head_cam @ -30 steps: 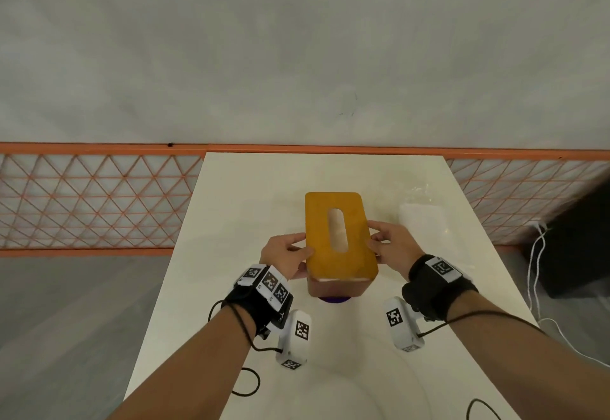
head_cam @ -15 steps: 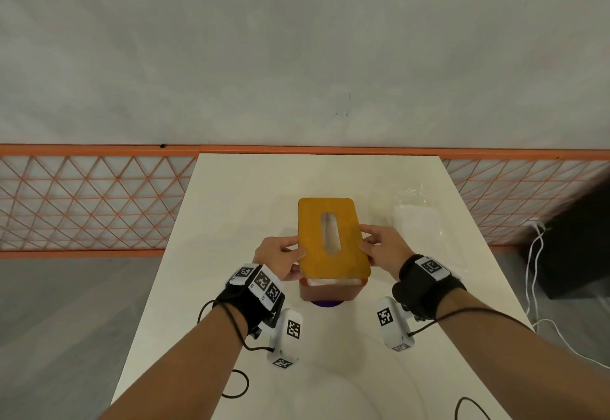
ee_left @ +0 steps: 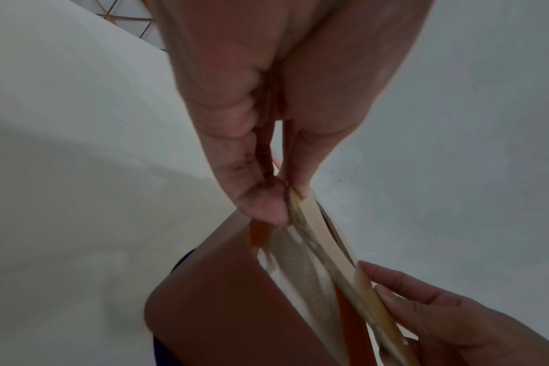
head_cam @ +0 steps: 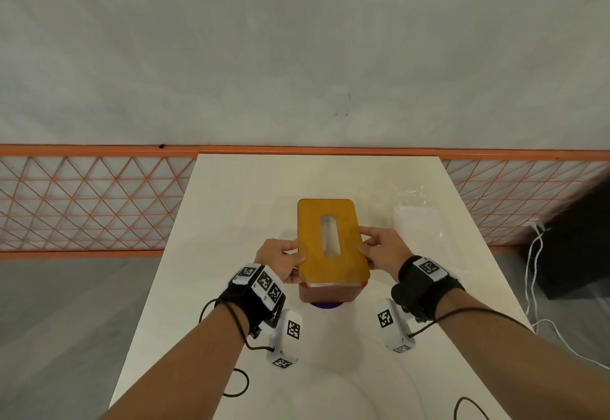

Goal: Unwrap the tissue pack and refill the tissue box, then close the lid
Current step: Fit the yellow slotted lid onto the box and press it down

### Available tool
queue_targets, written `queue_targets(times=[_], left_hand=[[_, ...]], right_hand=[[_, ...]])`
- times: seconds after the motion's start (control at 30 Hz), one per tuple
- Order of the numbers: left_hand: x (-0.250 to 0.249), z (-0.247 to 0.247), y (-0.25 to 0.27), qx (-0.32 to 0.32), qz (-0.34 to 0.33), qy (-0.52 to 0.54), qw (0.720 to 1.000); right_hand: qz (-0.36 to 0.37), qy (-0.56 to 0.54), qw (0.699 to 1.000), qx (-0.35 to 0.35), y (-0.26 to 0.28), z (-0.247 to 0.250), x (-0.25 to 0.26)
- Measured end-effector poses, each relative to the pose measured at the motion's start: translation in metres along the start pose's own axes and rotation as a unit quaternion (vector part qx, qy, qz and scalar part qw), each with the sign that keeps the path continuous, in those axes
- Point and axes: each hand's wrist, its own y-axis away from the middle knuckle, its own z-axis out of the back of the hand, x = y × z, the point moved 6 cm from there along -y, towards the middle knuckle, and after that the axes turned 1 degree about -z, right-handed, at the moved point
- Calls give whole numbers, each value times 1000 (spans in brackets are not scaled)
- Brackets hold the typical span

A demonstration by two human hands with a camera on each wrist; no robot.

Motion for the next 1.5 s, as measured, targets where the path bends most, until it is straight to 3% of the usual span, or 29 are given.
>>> queue_targets(times=[0.27, 0.47, 0.67, 0.77, 0.87, 0.97, 1.3, 1.5], left_hand=[[2, 2, 0, -9, -1, -13, 1000], [-1, 3, 6, -25, -20, -48, 998], [-2, 4, 13, -9, -43, -110, 993], [8, 1, 14, 37, -38, -95, 994], [16, -7, 20, 91, -33, -107, 990], [16, -12, 22, 114, -68, -116, 984], [15, -8, 28, 87, -92, -186, 974], [17, -8, 26, 92, -93, -232, 964]], right_hand=[[-6, 29, 1000, 3, -6, -1, -6], [-12, 111, 994, -18, -9, 0, -8], [-27, 67, 997, -21, -3, 4, -16], [-29, 22, 999, 16, 2, -3, -24], [-52, -29, 992, 109, 8, -16, -35], [-43, -46, 984, 169, 13, -24, -39], [18, 15, 987, 162, 11, -23, -39], [51, 108, 982, 148, 10, -21, -37]])
